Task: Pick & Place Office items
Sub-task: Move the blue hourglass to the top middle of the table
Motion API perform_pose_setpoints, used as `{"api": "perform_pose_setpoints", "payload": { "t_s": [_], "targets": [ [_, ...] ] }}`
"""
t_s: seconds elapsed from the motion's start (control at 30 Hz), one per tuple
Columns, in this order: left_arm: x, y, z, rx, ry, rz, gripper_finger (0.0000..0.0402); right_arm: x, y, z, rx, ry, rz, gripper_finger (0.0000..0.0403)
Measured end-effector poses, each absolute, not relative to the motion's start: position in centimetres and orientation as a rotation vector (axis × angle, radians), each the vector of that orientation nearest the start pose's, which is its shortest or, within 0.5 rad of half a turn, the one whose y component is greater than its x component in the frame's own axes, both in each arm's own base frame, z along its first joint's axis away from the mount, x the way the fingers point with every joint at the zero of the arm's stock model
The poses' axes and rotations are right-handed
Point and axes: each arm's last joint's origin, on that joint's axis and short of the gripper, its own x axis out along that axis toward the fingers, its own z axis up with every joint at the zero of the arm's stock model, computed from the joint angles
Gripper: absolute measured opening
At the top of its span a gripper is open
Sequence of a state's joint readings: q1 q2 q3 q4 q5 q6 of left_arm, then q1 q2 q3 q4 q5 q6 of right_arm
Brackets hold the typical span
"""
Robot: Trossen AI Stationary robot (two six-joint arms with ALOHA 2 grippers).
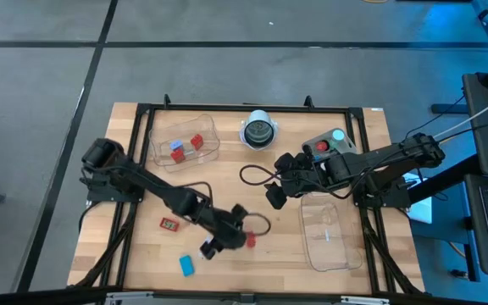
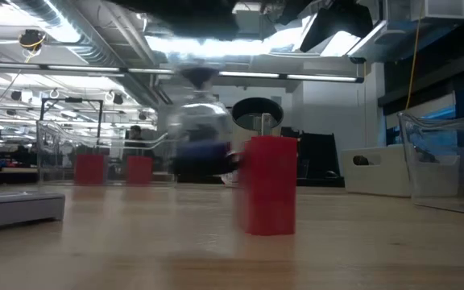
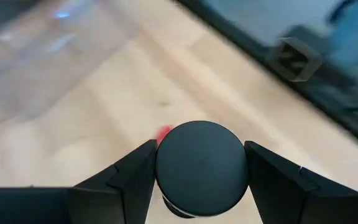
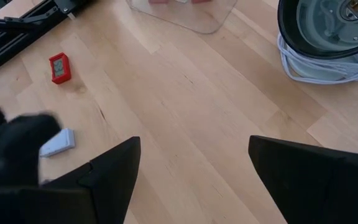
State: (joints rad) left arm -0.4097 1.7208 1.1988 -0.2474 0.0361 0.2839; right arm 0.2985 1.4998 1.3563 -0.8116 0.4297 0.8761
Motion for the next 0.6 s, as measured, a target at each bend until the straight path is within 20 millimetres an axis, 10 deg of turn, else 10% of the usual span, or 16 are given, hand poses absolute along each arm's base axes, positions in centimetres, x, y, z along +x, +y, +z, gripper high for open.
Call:
{"api": "perform_pose_setpoints", "payload": {
  "t_s": [0.6],
  "targets": [
    [37.6, 0.6, 23.7, 0.267, 0.634, -0.264, 0.0219, 29.4, 7.8, 31.2, 0.365, 0.816, -0.463, 0.0304]
  ]
}}
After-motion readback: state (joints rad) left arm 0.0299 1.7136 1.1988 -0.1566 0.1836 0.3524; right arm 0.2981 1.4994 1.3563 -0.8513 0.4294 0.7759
